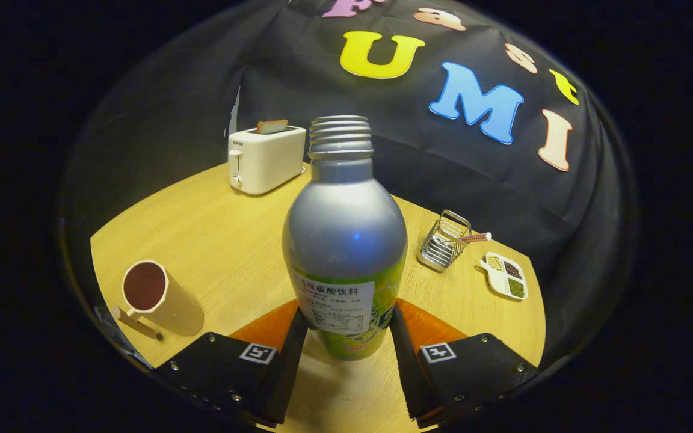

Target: Take the bottle from table, then pour the juice into the cup, finally place the bottle on the coaster

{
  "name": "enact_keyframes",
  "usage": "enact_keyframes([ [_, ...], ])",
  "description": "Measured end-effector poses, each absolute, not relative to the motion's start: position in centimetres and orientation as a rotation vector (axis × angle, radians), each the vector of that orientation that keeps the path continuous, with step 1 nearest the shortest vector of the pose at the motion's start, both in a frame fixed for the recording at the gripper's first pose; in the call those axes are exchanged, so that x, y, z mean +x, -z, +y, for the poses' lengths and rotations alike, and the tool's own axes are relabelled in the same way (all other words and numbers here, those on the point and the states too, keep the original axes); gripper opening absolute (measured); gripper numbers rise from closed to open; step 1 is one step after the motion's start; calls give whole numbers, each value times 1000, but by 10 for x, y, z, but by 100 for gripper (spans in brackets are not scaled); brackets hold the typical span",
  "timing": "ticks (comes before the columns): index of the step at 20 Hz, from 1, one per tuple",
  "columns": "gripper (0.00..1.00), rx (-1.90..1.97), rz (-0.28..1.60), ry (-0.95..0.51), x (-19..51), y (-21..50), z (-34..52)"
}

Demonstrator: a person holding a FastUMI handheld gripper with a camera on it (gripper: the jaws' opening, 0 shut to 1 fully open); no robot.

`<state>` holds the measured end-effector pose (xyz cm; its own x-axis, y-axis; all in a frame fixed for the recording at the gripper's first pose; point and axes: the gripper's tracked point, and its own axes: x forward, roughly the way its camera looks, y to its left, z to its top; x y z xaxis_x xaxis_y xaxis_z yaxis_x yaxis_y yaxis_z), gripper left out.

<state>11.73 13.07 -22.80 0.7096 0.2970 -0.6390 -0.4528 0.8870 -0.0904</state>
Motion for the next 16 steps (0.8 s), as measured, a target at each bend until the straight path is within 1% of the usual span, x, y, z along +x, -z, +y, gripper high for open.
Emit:
enact_keyframes([
  [7,72,-89,620,-408,148,229,128],
  [16,73,-33,584,-395,178,257,127],
])
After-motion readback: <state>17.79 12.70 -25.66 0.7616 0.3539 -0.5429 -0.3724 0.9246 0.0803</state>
